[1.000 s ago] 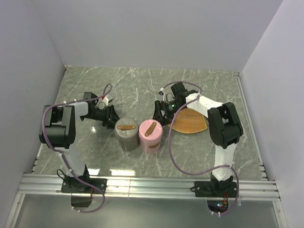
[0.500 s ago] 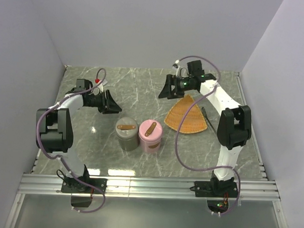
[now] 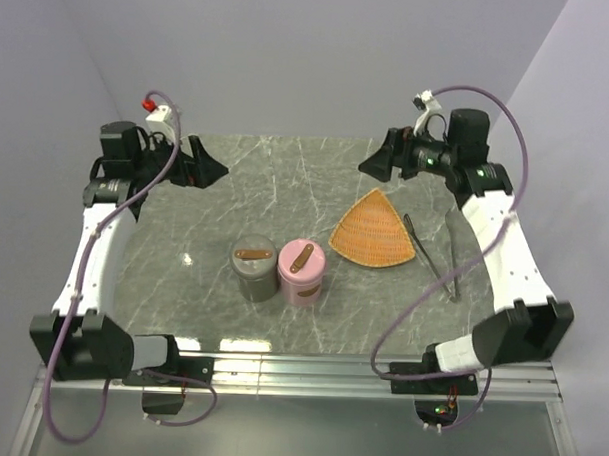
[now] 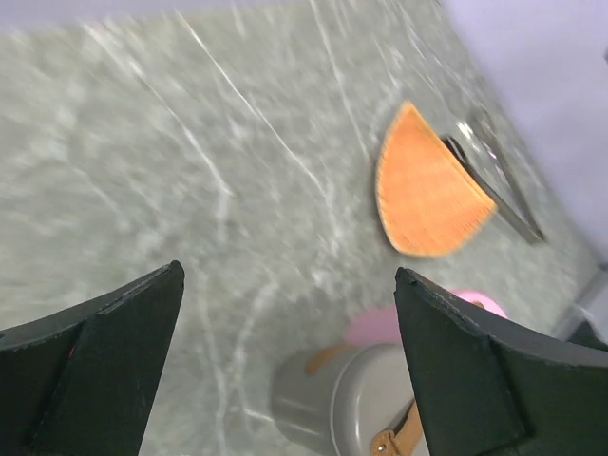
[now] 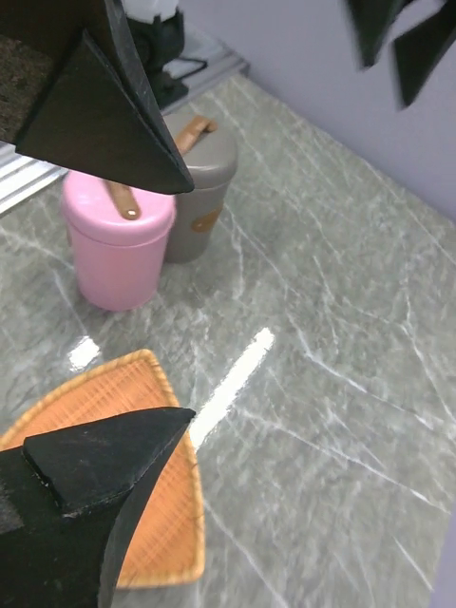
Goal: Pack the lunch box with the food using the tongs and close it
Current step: Reset both arms
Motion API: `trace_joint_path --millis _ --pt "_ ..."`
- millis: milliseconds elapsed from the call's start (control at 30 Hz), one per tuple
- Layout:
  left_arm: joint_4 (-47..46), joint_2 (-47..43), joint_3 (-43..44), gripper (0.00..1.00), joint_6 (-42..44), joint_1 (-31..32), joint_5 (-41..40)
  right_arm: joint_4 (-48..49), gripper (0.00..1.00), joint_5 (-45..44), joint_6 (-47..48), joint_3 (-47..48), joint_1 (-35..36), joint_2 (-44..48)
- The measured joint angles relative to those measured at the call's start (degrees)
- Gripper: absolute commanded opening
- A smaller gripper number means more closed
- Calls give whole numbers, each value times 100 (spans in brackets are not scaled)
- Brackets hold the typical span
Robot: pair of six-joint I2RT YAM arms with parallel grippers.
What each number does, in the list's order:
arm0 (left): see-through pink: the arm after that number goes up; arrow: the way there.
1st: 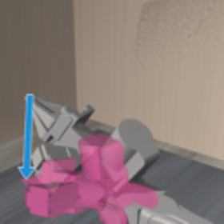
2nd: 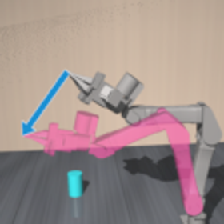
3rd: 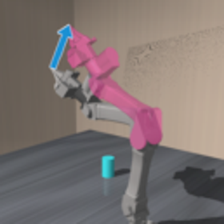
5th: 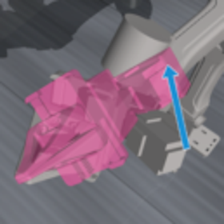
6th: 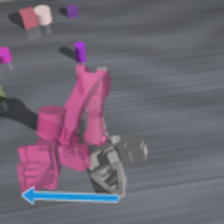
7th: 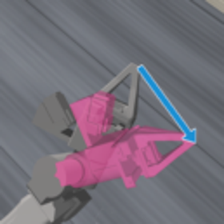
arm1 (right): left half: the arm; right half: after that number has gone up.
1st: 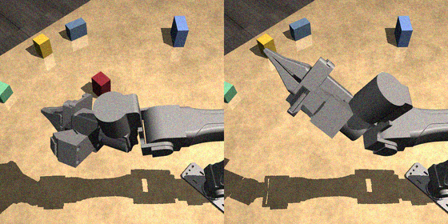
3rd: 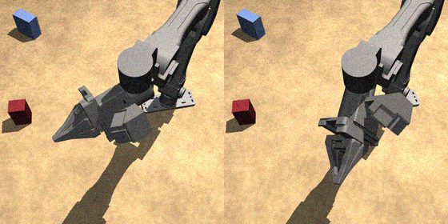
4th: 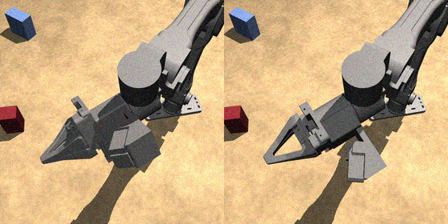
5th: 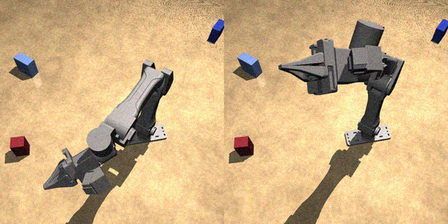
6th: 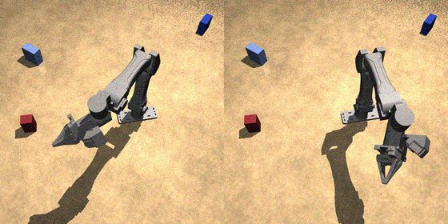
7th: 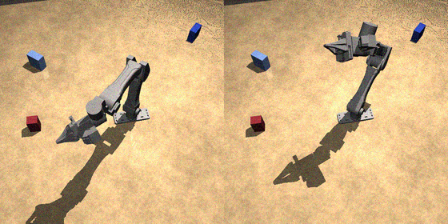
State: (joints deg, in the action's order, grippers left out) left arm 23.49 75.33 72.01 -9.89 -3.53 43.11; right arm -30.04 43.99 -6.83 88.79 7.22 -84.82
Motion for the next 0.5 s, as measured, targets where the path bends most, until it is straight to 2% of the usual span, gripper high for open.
trace_joint_path --millis 200,367,500 --pt "238 -789 -105 99 313 0 -933 44 100 -367 450 -1381 4 1329" --pt "498 -1353 -1169 99 629 -4 -1425 -101 100 -855 861 -2874 31 2081" --pt "726 -1659 -1814 99 754 -4 -1698 -227 100 -1139 977 -3615 52 2520"
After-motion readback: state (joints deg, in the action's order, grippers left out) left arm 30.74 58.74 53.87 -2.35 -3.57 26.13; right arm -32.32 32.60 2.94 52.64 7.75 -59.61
